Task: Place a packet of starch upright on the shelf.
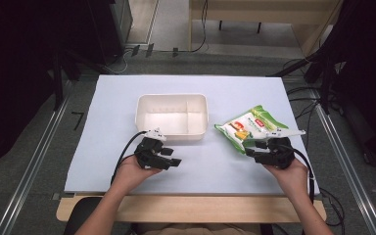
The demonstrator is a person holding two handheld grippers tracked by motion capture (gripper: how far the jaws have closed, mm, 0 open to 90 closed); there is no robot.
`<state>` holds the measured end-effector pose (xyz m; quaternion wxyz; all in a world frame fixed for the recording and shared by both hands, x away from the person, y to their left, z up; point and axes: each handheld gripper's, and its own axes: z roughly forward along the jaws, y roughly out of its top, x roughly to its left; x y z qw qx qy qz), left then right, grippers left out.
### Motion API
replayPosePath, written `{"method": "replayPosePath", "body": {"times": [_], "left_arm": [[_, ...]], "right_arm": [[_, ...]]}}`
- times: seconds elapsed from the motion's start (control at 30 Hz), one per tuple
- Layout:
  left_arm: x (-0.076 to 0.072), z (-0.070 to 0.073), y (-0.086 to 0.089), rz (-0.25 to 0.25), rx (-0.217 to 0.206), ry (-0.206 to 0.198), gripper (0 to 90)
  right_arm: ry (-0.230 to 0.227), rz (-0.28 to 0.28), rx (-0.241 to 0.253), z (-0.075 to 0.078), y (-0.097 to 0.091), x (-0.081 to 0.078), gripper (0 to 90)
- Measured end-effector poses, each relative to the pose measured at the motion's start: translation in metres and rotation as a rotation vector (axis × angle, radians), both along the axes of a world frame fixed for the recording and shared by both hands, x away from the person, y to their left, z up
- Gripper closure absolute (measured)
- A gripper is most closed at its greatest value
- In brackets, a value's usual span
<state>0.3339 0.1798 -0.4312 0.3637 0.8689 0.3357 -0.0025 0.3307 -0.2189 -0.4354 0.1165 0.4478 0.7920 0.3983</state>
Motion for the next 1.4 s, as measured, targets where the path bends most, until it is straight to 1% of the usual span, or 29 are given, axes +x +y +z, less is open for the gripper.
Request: {"method": "replayPosePath", "body": {"times": [0.1,0.13,0.27,0.37,0.47,0.73,0.8,0.9,1.13,1.2,1.23,1.27,1.4], "left_arm": [[0.0,0.0,0.0,0.003,0.002,0.002,43.5],[0.0,0.0,0.0,0.0,0.004,0.003,43.5],[0.0,0.0,0.0,0.003,0.005,-0.001,43.4],[-0.001,0.0,0.0,0.009,-0.004,-0.001,43.2],[0.0,0.0,0.001,0.006,0.003,0.0,43.1],[0.0,0.0,0.001,0.008,0.001,0.002,42.7],[0.0,0.0,0.001,0.009,0.001,0.002,42.6],[0.0,0.0,0.001,0.009,0.001,0.003,42.5],[0.0,-0.001,0.0,0.005,0.008,0.0,42.3],[-0.001,-0.001,0.0,0.004,0.011,0.0,42.2],[-0.001,-0.001,0.0,0.004,0.011,0.0,42.2],[-0.001,-0.001,0.0,0.005,0.016,-0.001,42.1],[-0.001,-0.001,0.0,0.002,0.018,-0.001,42.1]], "right_arm": [[0.013,-0.002,-0.018,0.001,0.0,0.0,46.5],[0.011,-0.003,-0.019,0.001,0.0,0.0,46.6],[0.012,-0.002,-0.011,0.002,0.0,0.0,46.5],[0.017,-0.004,-0.007,0.002,-0.001,0.001,46.3],[0.016,-0.008,-0.003,0.002,-0.001,0.001,46.2],[0.012,-0.019,0.002,0.004,-0.004,0.001,45.0],[0.014,-0.031,0.01,0.004,-0.007,0.002,44.0],[0.021,-0.056,0.0,0.004,-0.012,0.003,42.8],[0.046,-0.121,0.007,0.001,-0.029,0.007,41.3],[0.046,-0.139,0.007,0.0,-0.033,0.008,40.9],[0.046,-0.139,0.007,0.0,-0.033,0.008,40.9],[0.053,-0.156,0.002,-0.001,-0.037,0.009,40.2],[0.063,-0.178,0.006,-0.004,-0.044,0.011,37.3]]}}
